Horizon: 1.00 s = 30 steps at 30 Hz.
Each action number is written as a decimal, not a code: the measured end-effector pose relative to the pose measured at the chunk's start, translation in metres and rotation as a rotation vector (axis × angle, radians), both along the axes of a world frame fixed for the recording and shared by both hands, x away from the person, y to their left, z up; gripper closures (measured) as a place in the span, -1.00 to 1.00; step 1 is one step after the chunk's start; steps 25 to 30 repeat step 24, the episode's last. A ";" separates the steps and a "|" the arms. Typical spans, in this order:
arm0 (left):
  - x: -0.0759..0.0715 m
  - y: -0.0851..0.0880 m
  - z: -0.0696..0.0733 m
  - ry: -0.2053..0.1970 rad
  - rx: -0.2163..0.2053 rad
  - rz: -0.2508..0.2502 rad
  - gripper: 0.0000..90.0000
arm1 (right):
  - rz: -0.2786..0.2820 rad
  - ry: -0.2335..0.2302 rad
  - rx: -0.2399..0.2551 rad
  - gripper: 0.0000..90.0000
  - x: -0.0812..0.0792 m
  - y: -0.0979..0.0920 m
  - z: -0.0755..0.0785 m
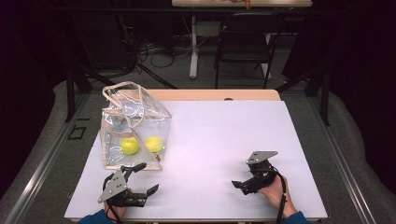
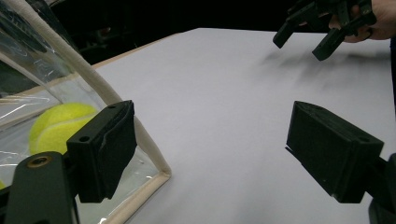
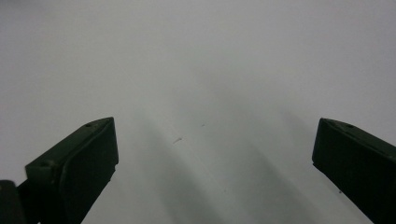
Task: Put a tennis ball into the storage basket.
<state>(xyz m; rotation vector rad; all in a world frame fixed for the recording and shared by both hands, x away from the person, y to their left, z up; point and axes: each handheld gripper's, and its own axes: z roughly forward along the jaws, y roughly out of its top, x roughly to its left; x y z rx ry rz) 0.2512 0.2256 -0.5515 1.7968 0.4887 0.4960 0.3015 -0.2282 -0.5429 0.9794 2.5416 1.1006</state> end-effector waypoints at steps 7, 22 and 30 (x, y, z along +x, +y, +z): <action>0.000 0.000 0.000 0.001 0.002 -0.001 -0.65 | -0.006 -0.041 0.019 -1.00 -0.010 -0.008 -0.007; 0.000 -0.001 -0.001 0.000 0.003 -0.001 -0.65 | -0.025 -0.109 0.065 -1.00 -0.025 -0.014 -0.017; 0.000 -0.001 -0.001 0.002 0.008 -0.002 -0.65 | -0.025 -0.116 0.072 -1.00 -0.026 -0.014 -0.016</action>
